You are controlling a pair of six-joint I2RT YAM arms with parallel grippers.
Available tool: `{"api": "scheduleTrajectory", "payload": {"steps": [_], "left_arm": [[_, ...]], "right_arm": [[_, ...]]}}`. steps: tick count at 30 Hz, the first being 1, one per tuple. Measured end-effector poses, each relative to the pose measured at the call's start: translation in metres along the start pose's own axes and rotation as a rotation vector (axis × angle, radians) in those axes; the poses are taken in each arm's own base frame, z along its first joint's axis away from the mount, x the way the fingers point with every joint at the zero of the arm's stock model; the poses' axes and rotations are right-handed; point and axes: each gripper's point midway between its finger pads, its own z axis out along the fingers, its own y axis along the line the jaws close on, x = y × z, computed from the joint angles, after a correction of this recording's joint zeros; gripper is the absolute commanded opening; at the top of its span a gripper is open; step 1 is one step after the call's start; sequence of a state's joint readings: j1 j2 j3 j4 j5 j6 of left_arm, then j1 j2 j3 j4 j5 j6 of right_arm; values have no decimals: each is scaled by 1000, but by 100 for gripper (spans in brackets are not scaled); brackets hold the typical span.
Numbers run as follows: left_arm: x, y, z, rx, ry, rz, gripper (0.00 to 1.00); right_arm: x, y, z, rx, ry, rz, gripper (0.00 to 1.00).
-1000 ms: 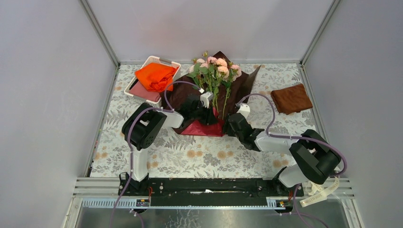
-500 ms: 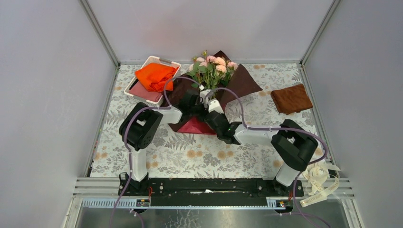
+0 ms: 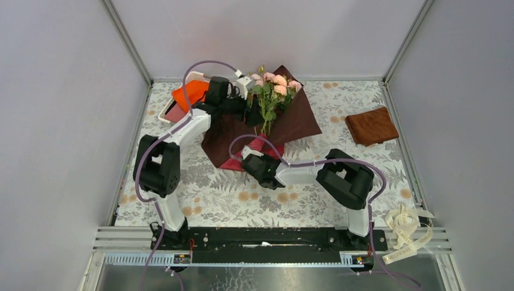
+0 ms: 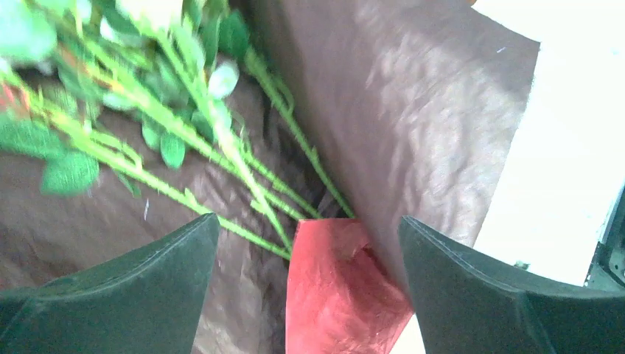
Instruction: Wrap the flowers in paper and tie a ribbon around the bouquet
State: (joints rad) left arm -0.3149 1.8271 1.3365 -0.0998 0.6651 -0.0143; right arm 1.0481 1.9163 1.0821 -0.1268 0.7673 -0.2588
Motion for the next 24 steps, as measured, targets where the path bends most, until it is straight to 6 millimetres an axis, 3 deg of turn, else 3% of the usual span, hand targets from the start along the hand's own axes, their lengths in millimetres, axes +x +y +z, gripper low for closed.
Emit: {"api": "scheduleTrajectory", "payload": {"steps": [4,8,11,14,18,21,24], "left_arm": [[-39,-39,2,62,-3,165,99],[-59,-92,17,136,12,355,99],[-57,-126,35,183,40,498,99],[-34,-150,57,221,104,624,99],[-1,-156,88,232,198,725,99],[17,-139,108,198,263,733,99],[30,-114,114,156,320,707,99]], "right_arm": [[14,8,5,-6,58,-115,0],[14,6,3,3,68,-149,0],[14,4,3,6,68,-159,0],[12,3,3,7,66,-164,0],[12,3,3,8,65,-166,0],[12,3,3,8,65,-166,0],[12,4,3,8,64,-165,0]]}}
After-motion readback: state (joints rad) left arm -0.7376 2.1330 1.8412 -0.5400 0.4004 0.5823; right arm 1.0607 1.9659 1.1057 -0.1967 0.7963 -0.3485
